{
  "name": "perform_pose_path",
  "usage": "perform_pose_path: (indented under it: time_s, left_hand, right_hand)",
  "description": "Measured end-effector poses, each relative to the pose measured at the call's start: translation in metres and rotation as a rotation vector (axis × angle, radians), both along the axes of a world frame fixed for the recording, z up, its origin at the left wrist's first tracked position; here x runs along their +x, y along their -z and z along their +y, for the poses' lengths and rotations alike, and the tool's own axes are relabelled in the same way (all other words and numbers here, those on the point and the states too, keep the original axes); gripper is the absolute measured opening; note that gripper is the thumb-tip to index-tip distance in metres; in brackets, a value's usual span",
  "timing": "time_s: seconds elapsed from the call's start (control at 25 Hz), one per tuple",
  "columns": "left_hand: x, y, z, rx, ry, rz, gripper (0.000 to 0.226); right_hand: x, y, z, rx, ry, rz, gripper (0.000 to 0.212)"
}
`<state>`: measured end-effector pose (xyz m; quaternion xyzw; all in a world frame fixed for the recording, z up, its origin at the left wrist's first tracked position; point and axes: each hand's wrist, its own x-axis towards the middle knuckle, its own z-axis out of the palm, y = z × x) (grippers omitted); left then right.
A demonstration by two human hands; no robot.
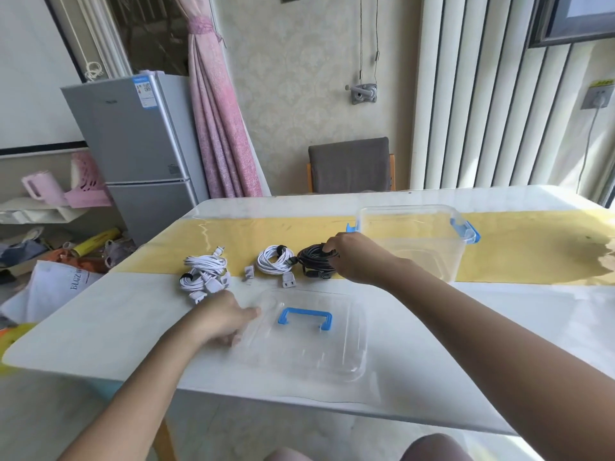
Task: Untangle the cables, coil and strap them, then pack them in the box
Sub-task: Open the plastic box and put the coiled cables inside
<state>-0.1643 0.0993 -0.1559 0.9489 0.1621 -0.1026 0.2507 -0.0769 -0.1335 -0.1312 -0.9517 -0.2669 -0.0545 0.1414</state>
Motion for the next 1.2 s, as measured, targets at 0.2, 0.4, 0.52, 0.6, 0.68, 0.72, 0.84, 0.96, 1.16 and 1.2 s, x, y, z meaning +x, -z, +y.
perform_pose_path:
  time_s: [0.2,0.4,0.52,0.6,0.68,0.72,0.84,0.96,1.16,1.2]
  left_hand:
    - [0.063,-0.016,-0.011,0.312,0.263,-0.448,0.026]
    - [0.121,0.011,-0.017,0.474,0.407,-0.299,0.055]
    - [0.131,0.018,-0.015,0.465,0.384,-0.286,0.054]
    - [0.131,0.018,-0.012,0.419,0.382,-0.298,0.039]
    - [0.129,0.018,-0.009,0.341,0.367,-0.323,0.009]
    - [0.129,0.02,-0.006,0.288,0.342,-0.339,0.009]
    - [0.129,0.016,0.002,0.039,0.207,-0.419,0.015]
    - [0.13,0.001,0.005,-0.258,0.065,-0.482,0.013]
    - [0.13,-0.019,-0.002,-0.539,0.003,-0.554,0.022]
    - [0.131,-0.024,-0.007,-0.571,0.018,-0.586,0.022]
  right_hand:
    - [0.025,0.015,0.018,-0.224,0.011,0.11,0.036]
    - [0.045,0.038,0.029,-0.227,0.023,0.137,0.031]
    - [0.049,0.038,0.033,-0.24,0.035,0.111,0.021]
    - [0.05,0.032,0.035,-0.238,0.035,0.128,0.027]
    - [0.049,0.023,0.036,-0.194,0.039,0.143,0.028]
    - [0.048,0.016,0.036,-0.149,0.029,0.169,0.032]
    - [0.04,-0.014,0.031,0.084,-0.009,0.268,0.039]
    - [0.039,-0.054,0.013,0.455,0.07,0.338,0.038]
    - [0.036,-0.108,-0.034,0.731,-0.027,0.441,0.015]
    - [0.036,-0.116,-0.045,0.709,-0.02,0.421,0.013]
